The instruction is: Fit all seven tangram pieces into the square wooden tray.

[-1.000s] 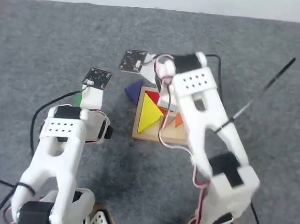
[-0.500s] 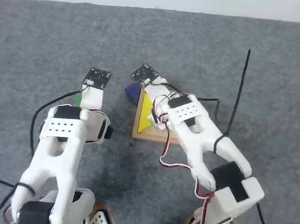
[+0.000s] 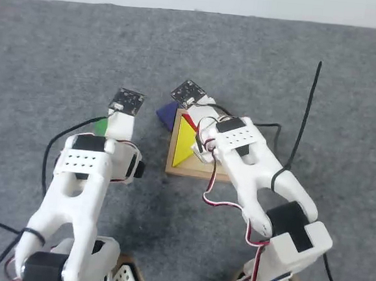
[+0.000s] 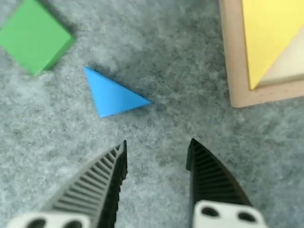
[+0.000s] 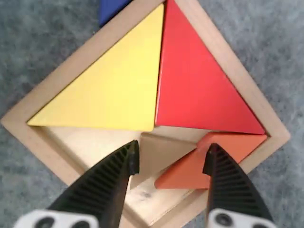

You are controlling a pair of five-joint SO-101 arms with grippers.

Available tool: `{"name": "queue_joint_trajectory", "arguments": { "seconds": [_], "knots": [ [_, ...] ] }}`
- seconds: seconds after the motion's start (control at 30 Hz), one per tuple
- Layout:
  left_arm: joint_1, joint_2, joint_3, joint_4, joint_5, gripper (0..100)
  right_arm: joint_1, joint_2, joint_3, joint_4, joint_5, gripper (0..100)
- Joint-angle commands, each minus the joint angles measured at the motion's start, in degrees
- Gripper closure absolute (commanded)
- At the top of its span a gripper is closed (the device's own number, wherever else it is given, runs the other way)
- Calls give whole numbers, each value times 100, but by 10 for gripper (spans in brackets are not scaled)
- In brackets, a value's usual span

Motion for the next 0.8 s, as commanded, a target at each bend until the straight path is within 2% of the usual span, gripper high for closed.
{"name": "queue_joint_trajectory", "arguments": {
  "seconds": [0.0, 0.5, 0.77],
  "knots": [
    [193, -202, 22, -220, 9, 805, 22, -479, -273, 84, 62, 772],
    [158, -211, 13, -193, 18, 805, 136, -629, 369, 84, 105, 772],
    [158, -211, 13, -193, 18, 805, 734, -189, 97, 75, 220, 772]
  ]
}}
